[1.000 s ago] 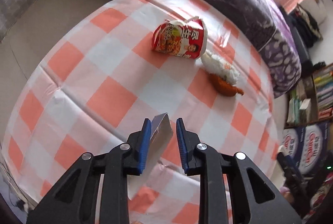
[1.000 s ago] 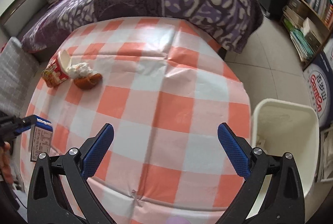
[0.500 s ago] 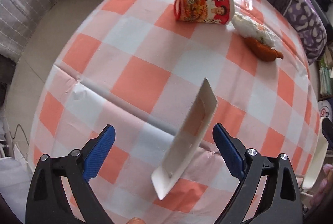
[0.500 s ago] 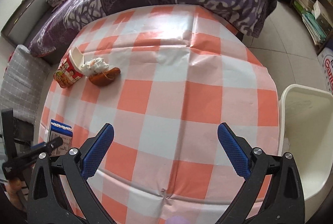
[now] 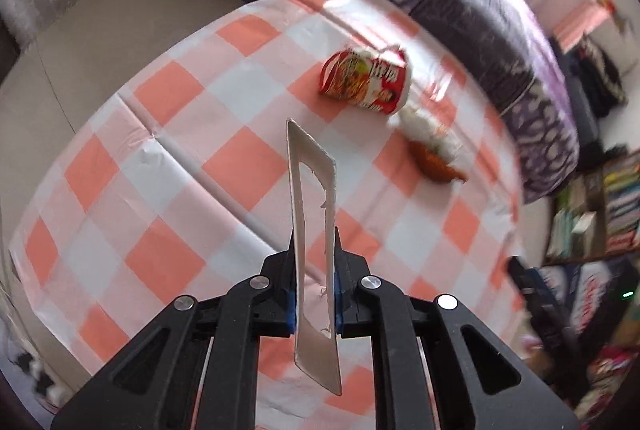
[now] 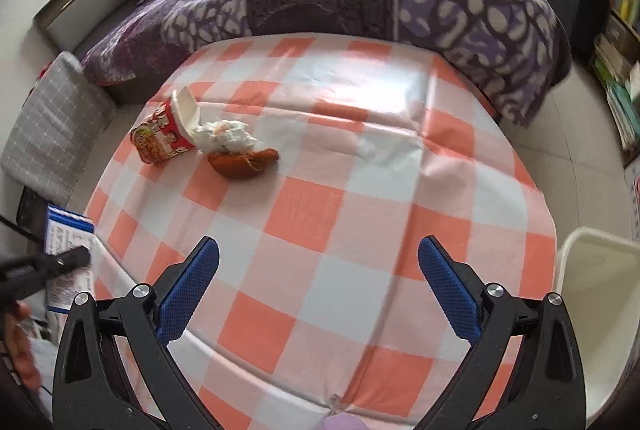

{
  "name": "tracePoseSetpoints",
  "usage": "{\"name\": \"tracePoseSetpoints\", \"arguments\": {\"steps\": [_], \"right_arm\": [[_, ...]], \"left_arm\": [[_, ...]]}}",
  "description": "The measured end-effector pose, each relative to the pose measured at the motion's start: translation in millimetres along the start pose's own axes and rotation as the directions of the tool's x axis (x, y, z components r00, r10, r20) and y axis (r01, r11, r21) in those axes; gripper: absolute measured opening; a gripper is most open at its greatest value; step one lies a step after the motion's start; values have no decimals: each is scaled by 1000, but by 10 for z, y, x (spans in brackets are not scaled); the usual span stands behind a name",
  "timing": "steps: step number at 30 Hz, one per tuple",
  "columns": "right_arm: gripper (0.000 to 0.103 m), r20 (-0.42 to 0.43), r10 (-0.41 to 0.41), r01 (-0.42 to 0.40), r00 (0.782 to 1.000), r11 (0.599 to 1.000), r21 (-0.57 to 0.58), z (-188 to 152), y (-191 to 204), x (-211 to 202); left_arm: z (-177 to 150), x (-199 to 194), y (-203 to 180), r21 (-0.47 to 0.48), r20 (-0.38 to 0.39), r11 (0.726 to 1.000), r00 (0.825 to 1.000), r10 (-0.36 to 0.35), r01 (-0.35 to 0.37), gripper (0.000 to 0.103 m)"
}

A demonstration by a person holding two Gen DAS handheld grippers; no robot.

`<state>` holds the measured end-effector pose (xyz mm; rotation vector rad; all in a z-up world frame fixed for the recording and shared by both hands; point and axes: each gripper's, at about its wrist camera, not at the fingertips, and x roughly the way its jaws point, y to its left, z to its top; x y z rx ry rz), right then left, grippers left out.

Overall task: Collect trash
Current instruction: 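Grasp and lift the red noodle cup with the right tool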

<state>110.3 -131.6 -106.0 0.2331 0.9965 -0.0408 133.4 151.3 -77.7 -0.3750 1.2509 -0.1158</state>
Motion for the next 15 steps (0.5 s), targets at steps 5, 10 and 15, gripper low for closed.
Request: {"name": "tracePoseSetpoints", "arguments": {"steps": [5, 10, 15], "right_arm": [[94, 40, 36, -27, 999, 977, -213, 313, 515, 216], [92, 47, 98, -81, 994, 956, -283, 738, 974, 407], [96, 18, 103, -97, 995, 973, -212, 1035, 1398, 710]], "left_arm": [[-216, -531, -91, -60, 162, 995, 985, -67, 77, 12], [-141, -614, 45, -133, 199, 984, 976, -87, 115, 12], [-90, -739, 163, -153, 223, 979, 970, -98, 134, 12]]}}
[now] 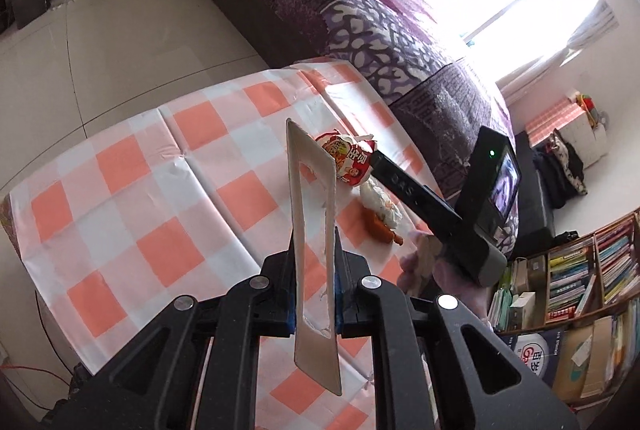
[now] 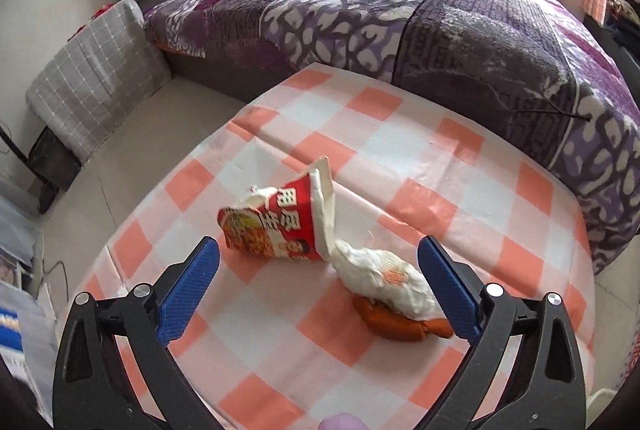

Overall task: Collect trash
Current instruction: 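Grasp and lift the red noodle cup with the right tool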

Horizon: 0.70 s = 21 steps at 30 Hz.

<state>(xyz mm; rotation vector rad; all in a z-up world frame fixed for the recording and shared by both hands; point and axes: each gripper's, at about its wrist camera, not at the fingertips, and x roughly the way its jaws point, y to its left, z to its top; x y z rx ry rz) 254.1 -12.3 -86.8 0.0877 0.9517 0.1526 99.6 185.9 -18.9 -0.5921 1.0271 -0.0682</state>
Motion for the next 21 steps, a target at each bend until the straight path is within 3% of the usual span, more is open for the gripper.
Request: {"name": "tracePoseSetpoints", "arguments": {"steps": [4, 10, 16, 17, 21], "right_arm": [[96, 7, -31, 31, 999, 1000, 0, 78, 319, 179], [96, -25, -206, 204, 978, 976, -70, 127, 545, 500], [94, -83, -149, 144, 985, 988, -62, 14, 508, 683], [79, -78, -142, 137, 987, 988, -68, -13, 508, 675], [78, -23, -128, 126, 992, 989, -75, -81, 518, 540]], "left_arm": [[39, -29, 134, -33, -8, 999, 1000, -11, 11, 12], [73, -69, 253, -53, -16, 999, 1000, -10, 9, 13], [69, -79, 245, -36, -14, 999, 1000, -1, 0, 13], [70, -77, 259, -38, -10, 999, 1000, 6, -7, 13], [94, -103, 314, -53, 19, 998, 999, 47, -46, 13]]}}
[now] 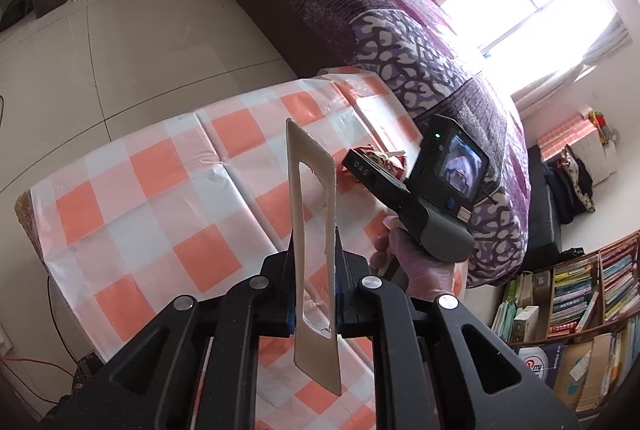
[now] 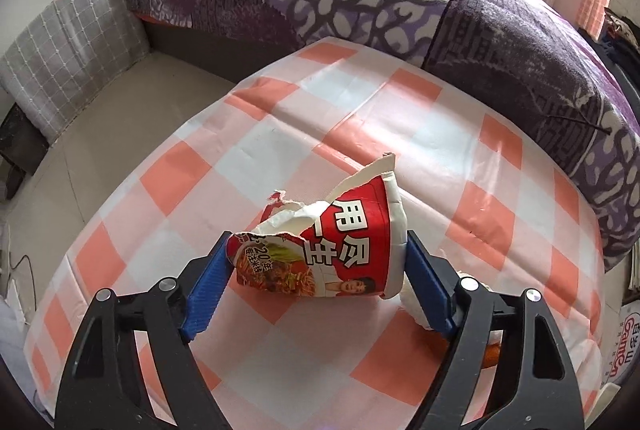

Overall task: Collect trash
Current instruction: 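Grasp and lift the red noodle cup with the right tool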

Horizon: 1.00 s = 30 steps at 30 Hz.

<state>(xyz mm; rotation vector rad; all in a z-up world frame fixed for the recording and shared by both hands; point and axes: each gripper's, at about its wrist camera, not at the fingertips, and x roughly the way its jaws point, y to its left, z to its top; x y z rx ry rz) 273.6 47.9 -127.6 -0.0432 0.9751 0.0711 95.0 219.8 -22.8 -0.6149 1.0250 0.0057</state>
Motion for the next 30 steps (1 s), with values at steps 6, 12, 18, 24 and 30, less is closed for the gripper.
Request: {"name": "tracePoseSetpoints", "arguments": {"steps": [6, 12, 18, 24, 30], "right_arm": [[78, 115, 0, -3, 993, 1000, 30, 44, -134, -501], [78, 213, -16, 0, 977, 997, 72, 61, -395, -1151], [79, 250, -58, 28, 966, 992, 120, -193, -697, -1711], [79, 241, -96, 62, 966, 988, 145, -621, -938, -2052], [79, 214, -111, 71, 970, 980, 184, -1135, -1205, -2236]], "left_arm": [[21, -73, -16, 13, 51, 1000, 998, 22, -23, 13], [-5, -111, -72, 30, 65, 999, 998, 10, -12, 13], [-56, -119, -158, 56, 69, 998, 998, 1, -5, 13], [-154, -101, -267, 82, 62, 997, 998, -9, 4, 13], [-267, -56, -383, 107, 39, 994, 999, -21, 16, 13]]}}
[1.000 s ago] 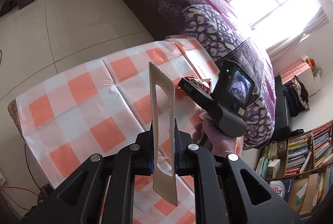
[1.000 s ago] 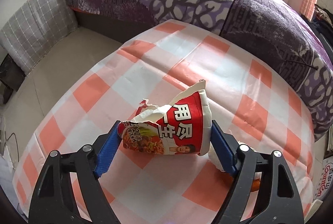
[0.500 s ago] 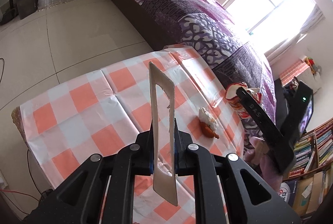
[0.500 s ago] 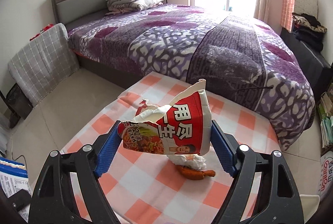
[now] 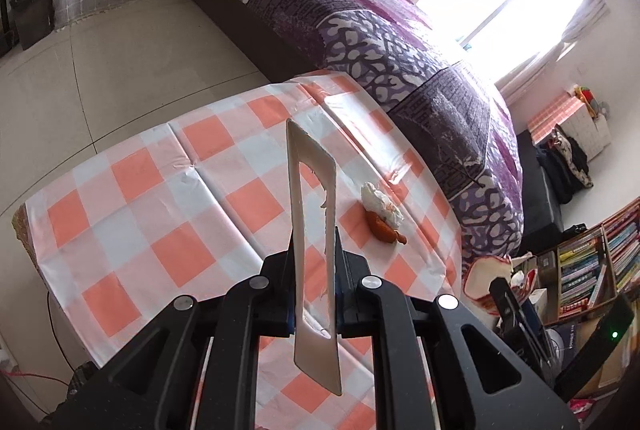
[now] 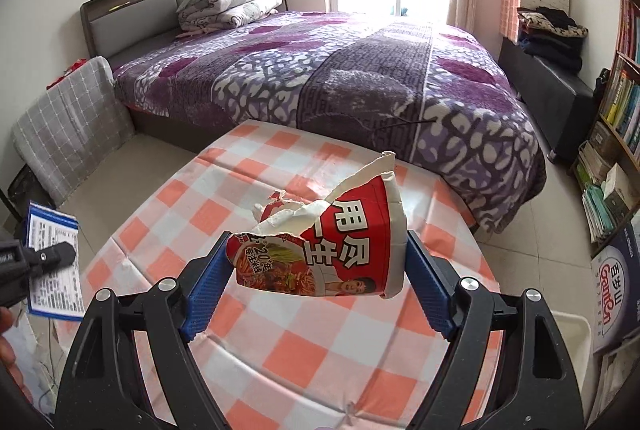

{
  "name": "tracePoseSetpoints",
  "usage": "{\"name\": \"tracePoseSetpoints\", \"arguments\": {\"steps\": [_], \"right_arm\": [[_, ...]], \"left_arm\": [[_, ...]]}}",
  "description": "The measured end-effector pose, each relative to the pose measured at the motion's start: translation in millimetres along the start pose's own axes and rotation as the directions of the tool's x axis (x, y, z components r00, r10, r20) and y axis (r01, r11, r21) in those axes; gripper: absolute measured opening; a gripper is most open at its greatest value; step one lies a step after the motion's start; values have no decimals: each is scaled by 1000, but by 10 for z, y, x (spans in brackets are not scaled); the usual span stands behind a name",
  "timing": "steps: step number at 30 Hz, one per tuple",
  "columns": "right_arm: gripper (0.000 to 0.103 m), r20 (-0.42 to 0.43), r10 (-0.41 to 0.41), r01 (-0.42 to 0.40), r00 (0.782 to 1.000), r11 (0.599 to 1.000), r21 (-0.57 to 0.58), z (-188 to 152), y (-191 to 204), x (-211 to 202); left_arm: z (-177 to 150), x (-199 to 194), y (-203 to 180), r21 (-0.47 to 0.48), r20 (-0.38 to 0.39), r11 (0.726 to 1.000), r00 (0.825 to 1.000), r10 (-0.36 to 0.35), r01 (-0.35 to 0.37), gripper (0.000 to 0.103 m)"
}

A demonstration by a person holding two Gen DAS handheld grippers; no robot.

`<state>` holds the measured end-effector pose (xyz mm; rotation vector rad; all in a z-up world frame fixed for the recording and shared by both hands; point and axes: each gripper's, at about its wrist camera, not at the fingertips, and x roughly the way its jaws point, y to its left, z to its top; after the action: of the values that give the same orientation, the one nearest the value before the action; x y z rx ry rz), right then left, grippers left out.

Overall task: Collect trash
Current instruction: 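Carry the noodle cup over the bin and open the right tool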

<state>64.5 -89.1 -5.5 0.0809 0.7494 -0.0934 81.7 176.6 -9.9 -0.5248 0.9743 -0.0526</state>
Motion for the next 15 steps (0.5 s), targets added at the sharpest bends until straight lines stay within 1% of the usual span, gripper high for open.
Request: {"name": "tracePoseSetpoints", "arguments": {"steps": [4, 9, 11, 13, 15], "right_arm": [[79, -29, -2, 4, 1000, 998, 69, -255, -277, -91], [79, -35, -39, 44, 999, 990, 134, -517, -649, -170], [79, -40, -59, 65, 997, 986, 154, -589, -780, -189], [79, -60, -58, 69, 997, 978, 195, -620, -955, -220], [79, -54, -63, 73, 997, 973, 221, -624, -1103, -282]], "left_arm": [[-88, 37, -109, 34, -20, 999, 1000, -7, 8, 13], [-214, 129, -248, 63, -53, 998, 999, -13, 16, 13], [-271, 171, -321, 76, -63, 997, 998, -14, 19, 13], [-340, 217, -421, 94, -73, 995, 997, -16, 23, 13], [-412, 256, -533, 106, -88, 993, 996, -32, 42, 13]]}}
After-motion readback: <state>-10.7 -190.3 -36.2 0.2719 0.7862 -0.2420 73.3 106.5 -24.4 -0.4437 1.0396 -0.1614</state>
